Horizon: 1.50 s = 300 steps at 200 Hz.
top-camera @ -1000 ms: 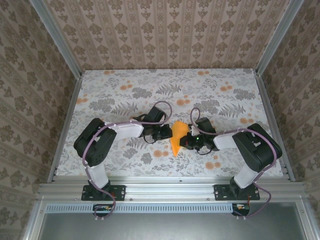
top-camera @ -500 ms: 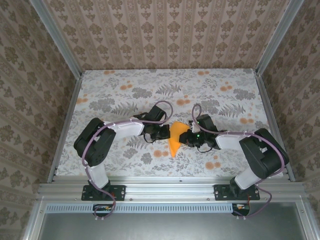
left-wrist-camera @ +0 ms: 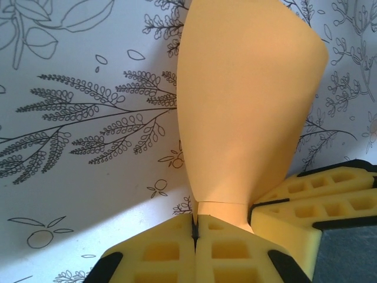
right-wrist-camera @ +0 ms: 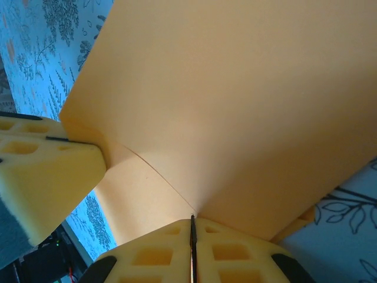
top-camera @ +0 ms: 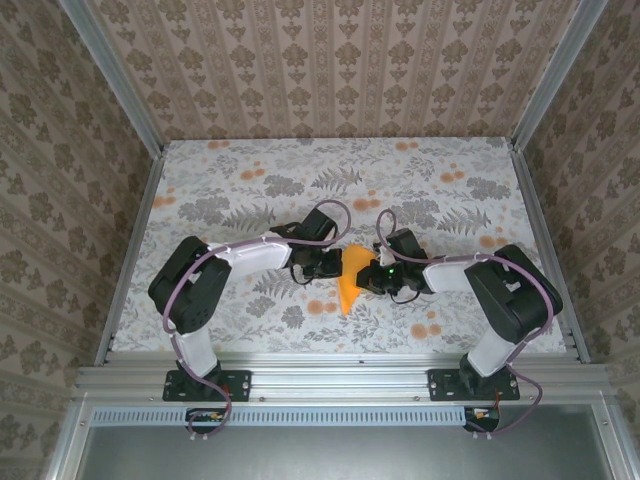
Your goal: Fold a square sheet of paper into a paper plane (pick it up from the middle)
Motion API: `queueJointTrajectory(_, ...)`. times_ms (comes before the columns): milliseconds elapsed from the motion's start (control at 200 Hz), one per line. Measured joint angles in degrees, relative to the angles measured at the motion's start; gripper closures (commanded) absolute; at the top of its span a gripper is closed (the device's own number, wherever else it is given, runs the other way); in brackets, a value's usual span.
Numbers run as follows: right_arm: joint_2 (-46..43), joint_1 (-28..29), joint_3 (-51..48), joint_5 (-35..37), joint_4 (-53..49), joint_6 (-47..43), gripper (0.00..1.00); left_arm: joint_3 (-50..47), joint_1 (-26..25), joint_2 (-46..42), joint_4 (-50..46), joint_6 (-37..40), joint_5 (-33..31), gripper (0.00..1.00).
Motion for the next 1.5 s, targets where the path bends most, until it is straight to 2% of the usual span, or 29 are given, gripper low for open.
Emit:
queueJointTrajectory(1115, 0.55, 0.0, 0.31, 0.79, -0.5, -1.62, 0.92, 5.05, -3.19, 3.87, -0.52, 0.22, 1.16, 0.92)
queueJointTrajectory(1500, -5.07, 0.0, 0.31, 2.38, -2.99, -1.66, 0.92, 5.05, -3.19, 4.46, -0.37, 0.33, 1.16, 0.92)
